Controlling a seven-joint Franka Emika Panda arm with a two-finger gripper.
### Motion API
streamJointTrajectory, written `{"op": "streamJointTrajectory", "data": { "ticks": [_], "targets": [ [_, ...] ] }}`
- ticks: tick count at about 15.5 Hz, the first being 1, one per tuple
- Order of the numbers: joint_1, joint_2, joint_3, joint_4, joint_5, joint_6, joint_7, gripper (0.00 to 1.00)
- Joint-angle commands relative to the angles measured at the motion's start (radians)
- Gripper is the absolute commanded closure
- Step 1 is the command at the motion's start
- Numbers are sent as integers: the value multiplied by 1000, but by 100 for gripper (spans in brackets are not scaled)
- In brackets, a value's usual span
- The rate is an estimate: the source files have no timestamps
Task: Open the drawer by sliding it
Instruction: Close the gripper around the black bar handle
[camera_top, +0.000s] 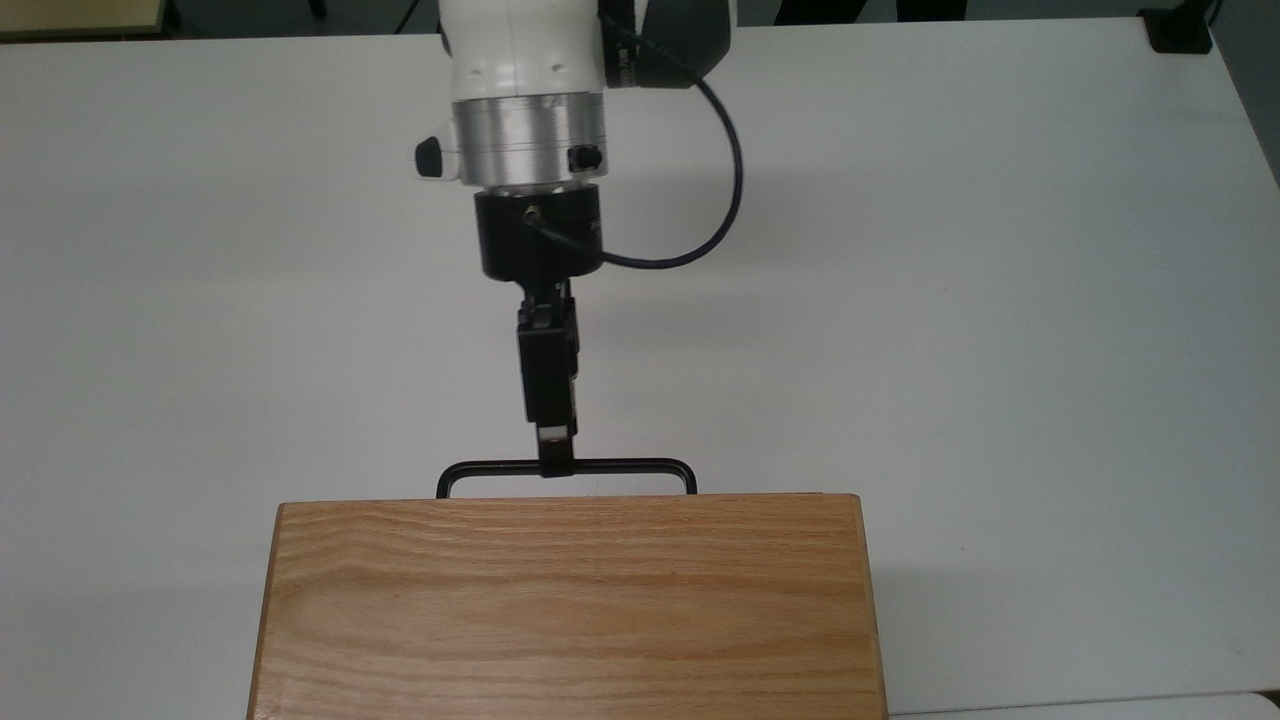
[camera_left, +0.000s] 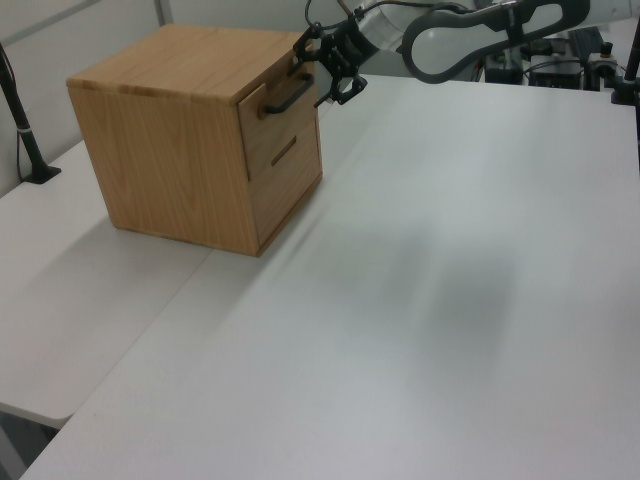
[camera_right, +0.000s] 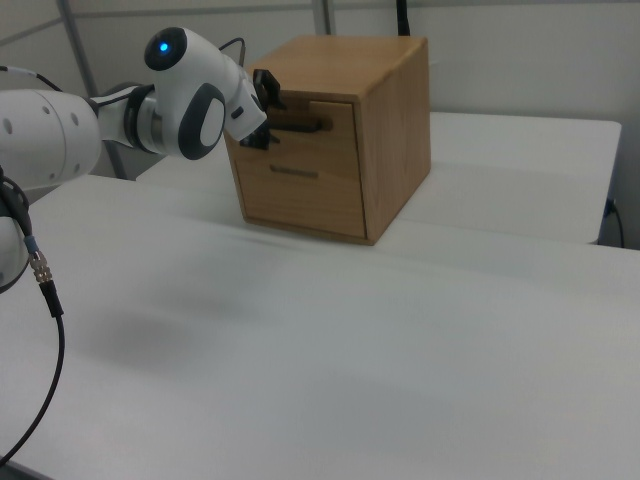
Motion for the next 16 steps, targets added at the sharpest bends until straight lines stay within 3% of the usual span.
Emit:
{"op": "streamJointTrajectory", "data": {
  "ticks": [1,4,10,12,16],
  "targets": [
    [9,38,-12,47,-26,12,45,53],
    [11,39,-11,47,-38,12,46,60],
    [14,33,-3,41,-38,9,51,60],
    [15,33,-3,41,-38,9,51,77],
    [14,29,-2,39,-37,9,51,94]
  ]
}}
